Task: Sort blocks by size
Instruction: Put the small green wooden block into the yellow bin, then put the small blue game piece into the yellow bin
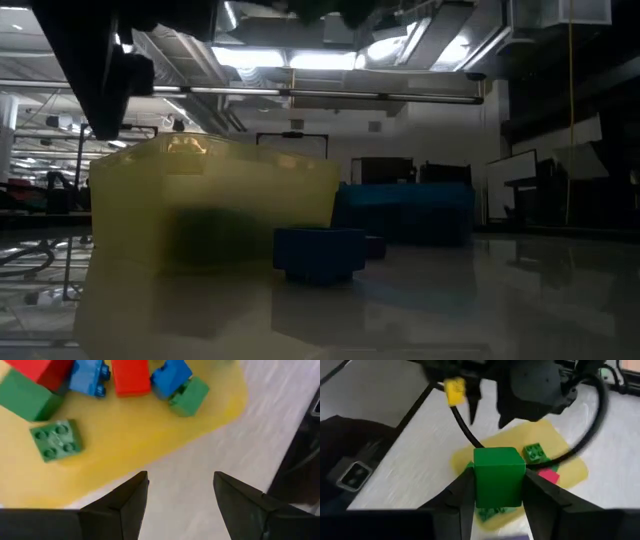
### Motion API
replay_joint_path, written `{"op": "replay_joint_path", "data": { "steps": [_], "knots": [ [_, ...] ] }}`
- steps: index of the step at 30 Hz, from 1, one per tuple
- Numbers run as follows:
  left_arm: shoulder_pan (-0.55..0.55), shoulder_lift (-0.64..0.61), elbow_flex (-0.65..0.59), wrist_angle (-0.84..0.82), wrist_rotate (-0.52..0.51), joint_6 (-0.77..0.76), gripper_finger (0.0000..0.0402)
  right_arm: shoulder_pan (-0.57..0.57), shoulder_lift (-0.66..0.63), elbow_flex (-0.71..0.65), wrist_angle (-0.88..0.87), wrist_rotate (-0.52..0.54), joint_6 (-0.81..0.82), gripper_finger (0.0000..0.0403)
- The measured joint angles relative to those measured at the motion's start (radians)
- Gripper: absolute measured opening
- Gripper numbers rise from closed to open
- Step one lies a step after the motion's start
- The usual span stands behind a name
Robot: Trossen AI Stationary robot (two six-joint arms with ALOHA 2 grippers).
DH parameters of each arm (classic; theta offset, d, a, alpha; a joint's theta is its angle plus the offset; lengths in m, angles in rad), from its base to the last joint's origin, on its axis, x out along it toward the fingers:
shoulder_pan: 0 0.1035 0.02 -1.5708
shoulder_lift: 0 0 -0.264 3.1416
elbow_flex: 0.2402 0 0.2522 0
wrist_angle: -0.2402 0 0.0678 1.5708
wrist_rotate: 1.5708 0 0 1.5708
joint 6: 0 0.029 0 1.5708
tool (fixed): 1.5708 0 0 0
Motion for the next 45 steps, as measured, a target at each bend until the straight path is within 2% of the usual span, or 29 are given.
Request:
{"op": "replay_joint_path", "data": {
  "steps": [5,12,21,25,28,30,36,41,45],
  "knots": [
    [-0.055,0.0,0.0,0.032,-0.04,-0.064,0.0211,-0.002,0.091,-0.002,0.096,0.042,-0.002,0.0156],
    [-0.13,0.0,0.0,0.033,-0.111,-0.115,0.0211,-0.002,0.168,-0.002,0.127,0.143,-0.002,0.0185],
    [-0.171,0.0,0.0,0.053,-0.247,-0.107,0.0211,-0.002,0.184,-0.001,0.124,0.148,-0.002,0.0208],
    [-0.158,0.0,0.0,0.065,-0.388,-0.079,0.0211,-0.002,0.161,0.014,0.057,0.148,-0.002,0.0208],
    [-0.132,0.0,0.0,0.066,-0.498,-0.078,0.0211,-0.002,0.156,0.071,-0.093,0.155,-0.002,0.0204],
    [-0.096,0.0,0.0,0.074,-0.531,-0.072,0.0211,-0.002,0.156,0.123,-0.251,0.169,-0.002,0.0202],
    [0.068,0.0,0.0,0.149,-0.494,0.062,0.0211,-0.002,0.154,0.252,-0.616,0.21,-0.001,0.0202],
    [0.23,0.0,0.0,0.2,-0.324,0.181,0.0211,-0.003,0.117,0.256,-0.761,0.253,-0.024,0.0202],
    [0.334,0.001,0.0,0.203,-0.196,0.241,0.0211,-0.002,0.09,0.222,-0.809,0.286,-0.026,0.0202]
  ]
}}
